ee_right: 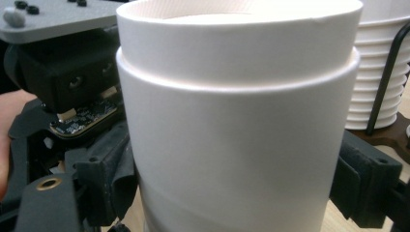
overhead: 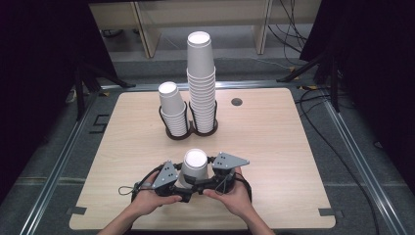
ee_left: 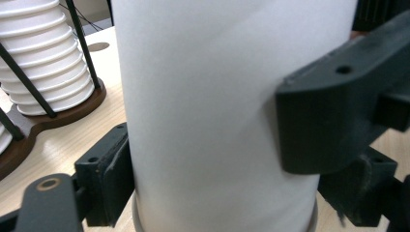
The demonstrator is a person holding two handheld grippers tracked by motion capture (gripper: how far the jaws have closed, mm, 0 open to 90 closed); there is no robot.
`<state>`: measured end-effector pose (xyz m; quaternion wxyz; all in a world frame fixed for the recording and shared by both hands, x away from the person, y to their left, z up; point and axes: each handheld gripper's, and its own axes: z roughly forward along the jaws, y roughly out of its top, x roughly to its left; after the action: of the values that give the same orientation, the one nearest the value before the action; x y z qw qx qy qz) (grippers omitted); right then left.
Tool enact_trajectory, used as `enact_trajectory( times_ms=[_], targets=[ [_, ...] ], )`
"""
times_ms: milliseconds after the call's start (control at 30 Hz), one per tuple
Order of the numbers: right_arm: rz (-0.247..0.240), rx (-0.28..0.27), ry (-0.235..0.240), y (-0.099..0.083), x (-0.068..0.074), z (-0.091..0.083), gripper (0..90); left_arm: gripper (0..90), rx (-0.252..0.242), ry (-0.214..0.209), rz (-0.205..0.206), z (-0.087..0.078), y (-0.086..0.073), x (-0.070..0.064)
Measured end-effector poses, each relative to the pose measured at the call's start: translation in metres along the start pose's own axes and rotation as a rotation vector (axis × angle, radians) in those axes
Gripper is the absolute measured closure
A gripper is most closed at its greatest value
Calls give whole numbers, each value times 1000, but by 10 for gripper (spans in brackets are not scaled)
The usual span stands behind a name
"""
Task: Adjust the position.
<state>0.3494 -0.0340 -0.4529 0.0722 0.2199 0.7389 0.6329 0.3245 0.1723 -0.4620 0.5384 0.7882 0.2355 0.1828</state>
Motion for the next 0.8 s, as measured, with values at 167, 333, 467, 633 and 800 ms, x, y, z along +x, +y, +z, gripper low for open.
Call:
enact_trajectory(
  times_ms=[167, 333, 467, 633, 800],
  targets=[
    [29, 11, 8, 0, 0, -1, 151, 172, 8, 4, 4, -1, 2, 0],
    [44, 16, 7, 1, 0, 0, 140, 186, 9, 9, -3, -1, 2, -1],
    [45, 23, 3, 2, 0, -1, 130, 195, 17, 12, -4, -2, 2, 2],
    [62, 6, 0, 5, -1, -5, 115, 198, 5, 27, -10, -5, 2, 5],
    [43, -8, -8, 7, -4, -12, 116, 203, 12, 30, -7, -8, 5, 9]
  ],
)
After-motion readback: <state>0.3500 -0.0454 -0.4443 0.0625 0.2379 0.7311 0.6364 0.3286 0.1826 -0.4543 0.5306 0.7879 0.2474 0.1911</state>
